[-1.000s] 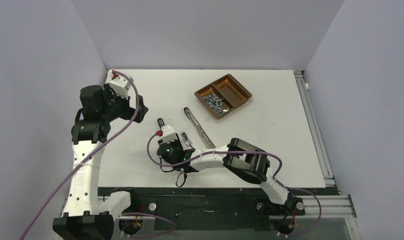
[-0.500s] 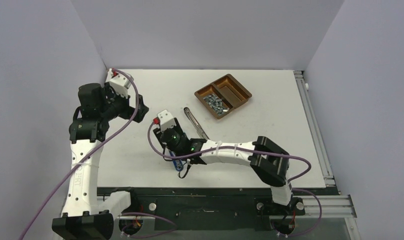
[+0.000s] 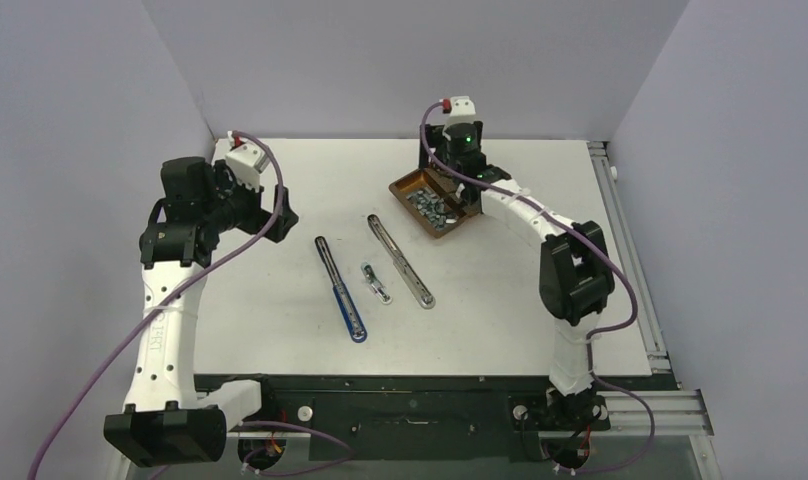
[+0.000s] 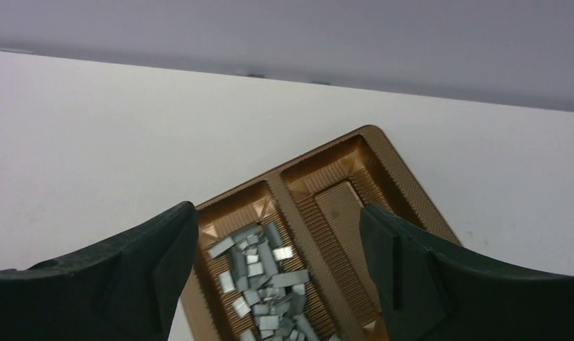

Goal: Load the staples into the stapler
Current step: Move the staple box to the center of the board.

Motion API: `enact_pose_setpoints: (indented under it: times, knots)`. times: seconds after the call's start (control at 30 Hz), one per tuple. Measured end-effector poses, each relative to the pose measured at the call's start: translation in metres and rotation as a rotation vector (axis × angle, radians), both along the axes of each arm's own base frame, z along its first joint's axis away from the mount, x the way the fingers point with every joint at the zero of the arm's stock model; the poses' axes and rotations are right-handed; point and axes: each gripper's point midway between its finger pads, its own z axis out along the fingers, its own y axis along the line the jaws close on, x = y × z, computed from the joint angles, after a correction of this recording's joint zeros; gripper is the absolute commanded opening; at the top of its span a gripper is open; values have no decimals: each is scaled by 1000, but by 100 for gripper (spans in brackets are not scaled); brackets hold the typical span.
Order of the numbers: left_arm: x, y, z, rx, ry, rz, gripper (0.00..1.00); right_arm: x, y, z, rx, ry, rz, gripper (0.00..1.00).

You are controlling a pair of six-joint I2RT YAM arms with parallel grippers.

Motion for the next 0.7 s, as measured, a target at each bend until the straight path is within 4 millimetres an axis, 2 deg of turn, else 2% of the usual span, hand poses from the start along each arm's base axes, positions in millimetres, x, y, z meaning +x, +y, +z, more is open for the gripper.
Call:
enact_pose_setpoints:
  times: [0.1,0.17,0.23,0.3,0.33,0.47,0.57,0.7]
  knots:
    - [-1,-1,-2,11,0,-19,97,32,-24,-5,-19,15,-30,63]
    - [-3,-3,-2,13,-1,-40,99,45,-29,-14,-37,34,-22,54]
    - [-4,-6,-4,13,-2,-61,99,52,-33,-31,-67,69,-5,52]
    - [-4,-7,-7,14,6,-71,100,54,-34,-48,-92,104,18,53]
    - [-3,-8,-10,15,13,-75,95,53,-33,-61,-110,131,38,53]
    - [3,-9,-25,20,57,-87,93,46,-29,-96,-130,215,105,54]
    - [8,-10,-35,19,91,-90,91,39,-25,-108,-123,252,144,54]
    - [13,-12,-45,10,128,-89,90,38,-24,-109,-110,260,164,54]
